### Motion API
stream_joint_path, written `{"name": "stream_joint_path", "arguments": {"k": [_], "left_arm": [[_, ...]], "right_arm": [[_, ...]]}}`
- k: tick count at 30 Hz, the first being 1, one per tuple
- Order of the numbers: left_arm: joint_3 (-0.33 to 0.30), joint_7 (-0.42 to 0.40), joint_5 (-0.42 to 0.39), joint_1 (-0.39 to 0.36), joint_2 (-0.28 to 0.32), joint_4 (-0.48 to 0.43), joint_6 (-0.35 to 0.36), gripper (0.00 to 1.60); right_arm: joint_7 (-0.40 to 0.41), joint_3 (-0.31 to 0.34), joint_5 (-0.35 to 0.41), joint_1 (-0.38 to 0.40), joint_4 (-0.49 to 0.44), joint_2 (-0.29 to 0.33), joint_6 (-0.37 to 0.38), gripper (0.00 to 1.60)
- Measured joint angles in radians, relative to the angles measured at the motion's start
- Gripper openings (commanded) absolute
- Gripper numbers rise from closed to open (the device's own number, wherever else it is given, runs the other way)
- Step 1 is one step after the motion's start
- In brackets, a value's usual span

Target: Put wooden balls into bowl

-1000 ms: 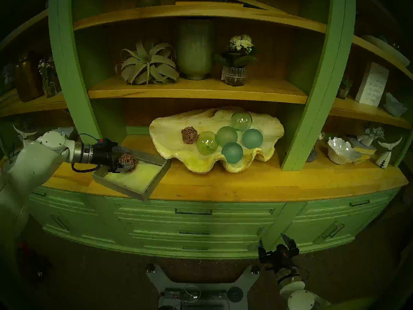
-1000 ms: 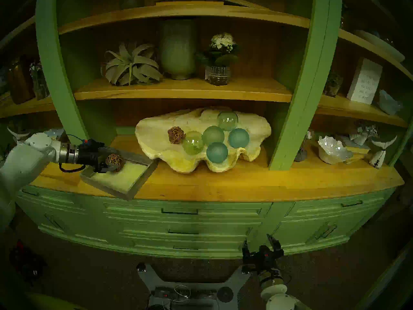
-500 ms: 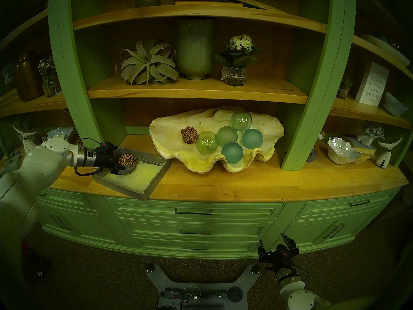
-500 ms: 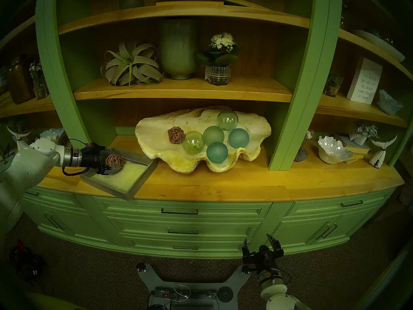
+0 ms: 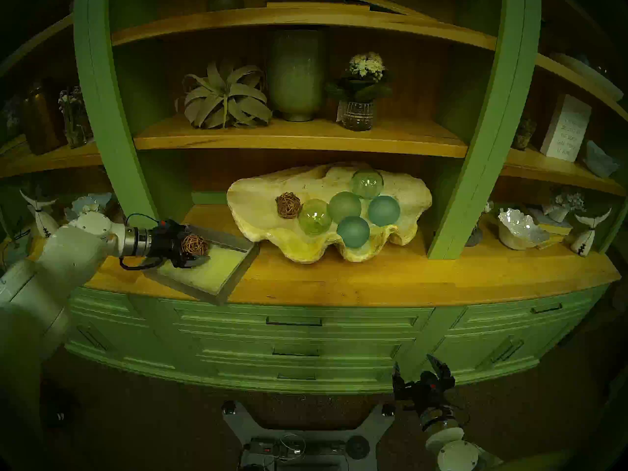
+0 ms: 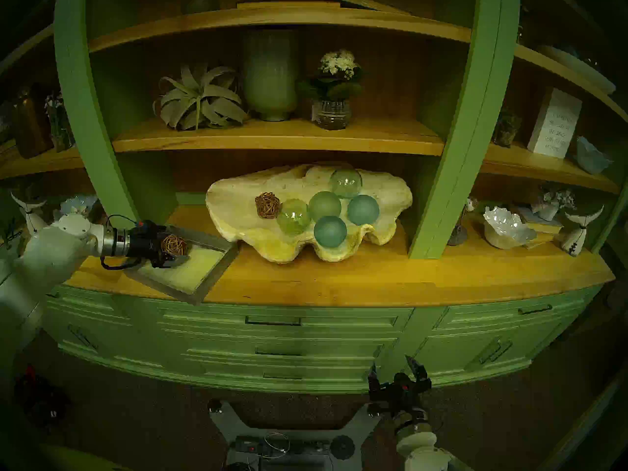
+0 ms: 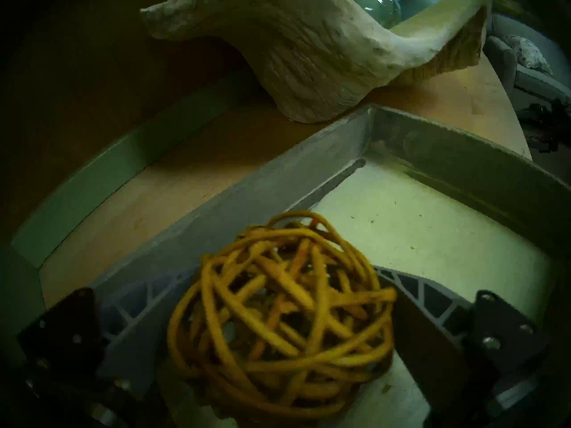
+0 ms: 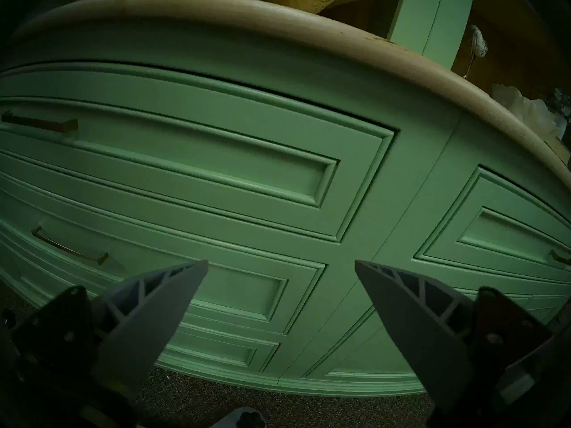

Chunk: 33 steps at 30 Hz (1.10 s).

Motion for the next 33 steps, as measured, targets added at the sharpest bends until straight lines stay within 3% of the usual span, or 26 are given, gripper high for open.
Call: {"name": "stream_joint_path", "arguments": {"k": [12, 24, 33], "left_arm": [[-0.008, -0.050, -0.001, -0.004, 0.010, -0.024, -0.040, 0.00], [-0.065, -0.141, -0.038, -0.014, 0.100, -0.202, -0.074, 0.00], [-0.110, -0.173, -0.096, -0.005, 0.164, -0.328, -0.043, 0.00]], "right_arm": [[0.000, 0.000, 0.000, 0.000, 0.000, 0.000, 0.000, 1.60], [0.000, 0.000, 0.000, 0.000, 0.003, 0.000, 0.000, 1.60], [0.000, -0.001, 0.000, 0.001, 0.005, 0.000, 0.000, 1.60]]}}
